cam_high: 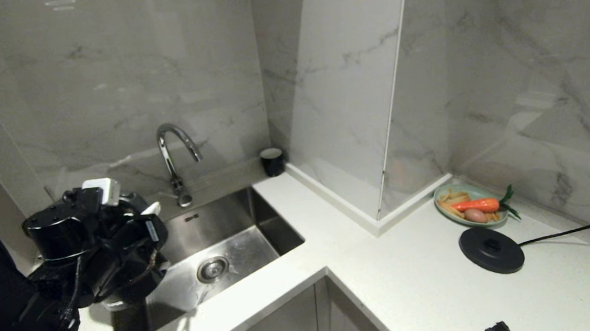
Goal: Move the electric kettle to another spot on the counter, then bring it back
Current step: Place it on the power base
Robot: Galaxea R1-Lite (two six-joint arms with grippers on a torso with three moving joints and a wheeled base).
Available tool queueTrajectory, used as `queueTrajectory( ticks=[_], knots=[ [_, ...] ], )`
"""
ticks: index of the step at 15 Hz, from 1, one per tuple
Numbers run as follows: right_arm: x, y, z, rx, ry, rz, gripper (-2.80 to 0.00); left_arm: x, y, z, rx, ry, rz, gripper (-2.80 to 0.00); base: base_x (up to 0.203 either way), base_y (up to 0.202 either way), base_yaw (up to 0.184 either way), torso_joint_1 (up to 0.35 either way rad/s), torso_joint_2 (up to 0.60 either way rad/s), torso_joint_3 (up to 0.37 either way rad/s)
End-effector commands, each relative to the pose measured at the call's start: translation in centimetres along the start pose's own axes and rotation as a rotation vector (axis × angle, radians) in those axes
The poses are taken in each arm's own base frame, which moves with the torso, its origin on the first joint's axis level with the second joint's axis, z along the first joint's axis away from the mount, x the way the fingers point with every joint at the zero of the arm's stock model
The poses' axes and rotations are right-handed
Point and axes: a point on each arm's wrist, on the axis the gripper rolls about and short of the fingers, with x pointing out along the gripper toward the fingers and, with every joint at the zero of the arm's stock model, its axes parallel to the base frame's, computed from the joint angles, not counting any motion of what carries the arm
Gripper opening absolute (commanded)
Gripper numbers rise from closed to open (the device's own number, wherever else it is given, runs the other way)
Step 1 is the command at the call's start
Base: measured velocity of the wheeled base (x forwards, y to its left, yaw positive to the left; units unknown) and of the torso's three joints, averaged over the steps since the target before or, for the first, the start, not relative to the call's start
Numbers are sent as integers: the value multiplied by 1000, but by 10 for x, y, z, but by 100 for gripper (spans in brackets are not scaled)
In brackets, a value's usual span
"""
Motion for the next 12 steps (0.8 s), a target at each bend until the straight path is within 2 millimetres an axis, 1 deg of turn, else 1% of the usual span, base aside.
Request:
queueTrajectory(
  ticks=[1, 4, 6, 10, 12],
  knots=[
    [0, 0, 0, 0, 0, 1, -280, -4, -29, 4, 5, -22, -52, -280, 0, 0, 0, 0, 0, 0],
    [0, 0, 0, 0, 0, 0, -280, 1, -67, 3, 12, -34, -102, -280, 0, 0, 0, 0, 0, 0],
    [0, 0, 0, 0, 1, 1, -280, 3, -85, 1, 20, -17, -141, -280, 0, 0, 0, 0, 0, 0],
    [0, 0, 0, 0, 1, 1, -280, 4, -110, 4, 27, -1, -208, -280, 0, 0, 0, 0, 0, 0],
    [0, 0, 0, 0, 1, 1, -280, 4, -123, 5, 31, 3, -212, -280, 0, 0, 0, 0, 0, 0]
  ],
)
